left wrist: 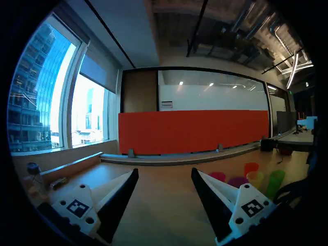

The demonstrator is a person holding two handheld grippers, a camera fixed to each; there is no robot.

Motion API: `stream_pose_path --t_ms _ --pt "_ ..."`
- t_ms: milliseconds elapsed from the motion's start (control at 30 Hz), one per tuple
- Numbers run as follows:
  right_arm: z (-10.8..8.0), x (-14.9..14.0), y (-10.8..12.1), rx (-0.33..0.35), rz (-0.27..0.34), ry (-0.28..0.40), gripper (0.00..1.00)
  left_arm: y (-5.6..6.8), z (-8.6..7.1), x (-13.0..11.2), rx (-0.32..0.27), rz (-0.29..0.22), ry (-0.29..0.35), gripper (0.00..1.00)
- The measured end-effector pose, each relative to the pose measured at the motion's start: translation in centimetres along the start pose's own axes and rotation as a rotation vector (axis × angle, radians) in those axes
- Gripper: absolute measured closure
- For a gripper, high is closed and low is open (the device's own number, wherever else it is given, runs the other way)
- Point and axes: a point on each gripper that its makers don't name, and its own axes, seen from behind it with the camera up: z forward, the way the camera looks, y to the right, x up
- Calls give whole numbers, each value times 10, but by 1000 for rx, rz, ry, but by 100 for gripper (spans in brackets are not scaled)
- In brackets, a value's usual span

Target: Pour water

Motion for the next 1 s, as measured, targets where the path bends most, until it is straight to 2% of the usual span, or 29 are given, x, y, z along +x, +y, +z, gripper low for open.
stream_pose_path --t_ms 367,1000 --pt "2 2 -6 8 -1 -1 1 -6 0 -20 9 11 -4 5" --pt "8 1 -9 7 -27 -8 1 -10 4 -47 4 -9 -35 5"
